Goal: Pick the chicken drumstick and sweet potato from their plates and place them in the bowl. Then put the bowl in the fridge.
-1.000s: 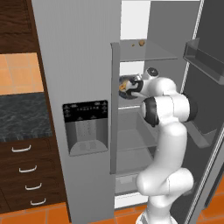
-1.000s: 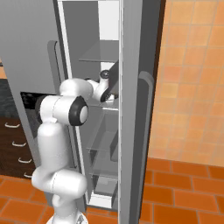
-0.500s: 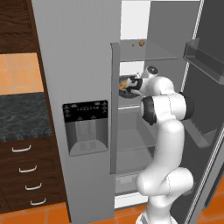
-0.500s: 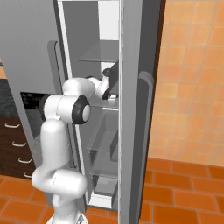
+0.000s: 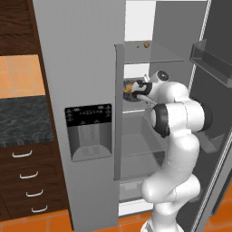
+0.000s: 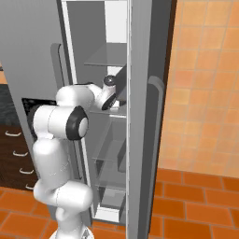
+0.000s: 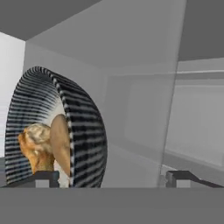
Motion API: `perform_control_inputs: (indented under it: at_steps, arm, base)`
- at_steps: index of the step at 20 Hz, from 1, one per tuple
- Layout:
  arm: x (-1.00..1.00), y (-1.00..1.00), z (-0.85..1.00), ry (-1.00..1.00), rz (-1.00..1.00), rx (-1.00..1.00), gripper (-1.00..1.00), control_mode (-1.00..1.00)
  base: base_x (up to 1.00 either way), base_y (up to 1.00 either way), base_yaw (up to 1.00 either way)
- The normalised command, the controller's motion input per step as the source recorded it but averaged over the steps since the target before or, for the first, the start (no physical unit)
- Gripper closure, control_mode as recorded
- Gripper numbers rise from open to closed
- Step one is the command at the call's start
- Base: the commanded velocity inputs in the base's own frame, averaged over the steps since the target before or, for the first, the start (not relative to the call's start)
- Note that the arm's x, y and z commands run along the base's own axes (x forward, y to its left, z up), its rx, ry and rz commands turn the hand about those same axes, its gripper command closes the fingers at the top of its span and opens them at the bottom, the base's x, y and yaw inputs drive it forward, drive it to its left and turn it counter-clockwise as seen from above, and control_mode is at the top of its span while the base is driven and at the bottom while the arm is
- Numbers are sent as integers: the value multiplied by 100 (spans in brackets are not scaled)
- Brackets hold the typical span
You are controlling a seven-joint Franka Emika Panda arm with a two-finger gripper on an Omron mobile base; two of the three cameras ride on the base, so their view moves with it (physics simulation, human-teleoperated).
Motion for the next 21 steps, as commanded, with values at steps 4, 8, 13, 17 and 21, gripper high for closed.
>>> perform_control_inputs:
  at_steps: [4, 8, 13, 17, 21]
  arm:
    - [-100, 0, 56, -5, 0, -1, -100, -100]
    - [-100, 0, 88, 0, 0, -1, -100, -100]
    - [-100, 20, 46, 0, 0, 0, -100, -100]
    - [-100, 37, 18, 0, 0, -7, -100, -100]
    - [-100, 16, 5, 0, 8, -13, -100, -100]
  base:
    - [0, 0, 0]
    - [0, 0, 0]
    - [0, 0, 0]
    - [0, 0, 0]
    - [0, 0, 0]
